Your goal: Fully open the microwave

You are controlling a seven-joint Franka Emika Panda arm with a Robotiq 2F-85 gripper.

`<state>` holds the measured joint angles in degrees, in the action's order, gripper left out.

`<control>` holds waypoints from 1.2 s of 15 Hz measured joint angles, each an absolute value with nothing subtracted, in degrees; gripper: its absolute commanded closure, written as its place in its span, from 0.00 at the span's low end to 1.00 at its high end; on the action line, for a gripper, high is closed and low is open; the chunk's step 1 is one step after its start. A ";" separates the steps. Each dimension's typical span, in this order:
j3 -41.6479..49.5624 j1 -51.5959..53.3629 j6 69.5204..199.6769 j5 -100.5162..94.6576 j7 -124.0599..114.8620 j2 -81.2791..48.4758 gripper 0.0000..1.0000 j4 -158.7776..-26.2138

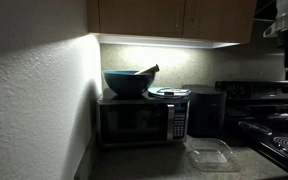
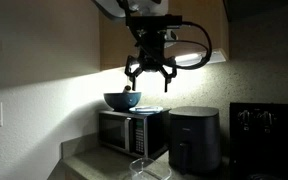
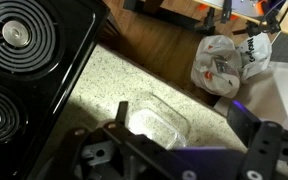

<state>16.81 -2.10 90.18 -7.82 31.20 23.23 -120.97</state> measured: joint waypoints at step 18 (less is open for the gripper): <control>12.48 -1.83 90.40 -11.47 31.06 22.53 0.00 -122.98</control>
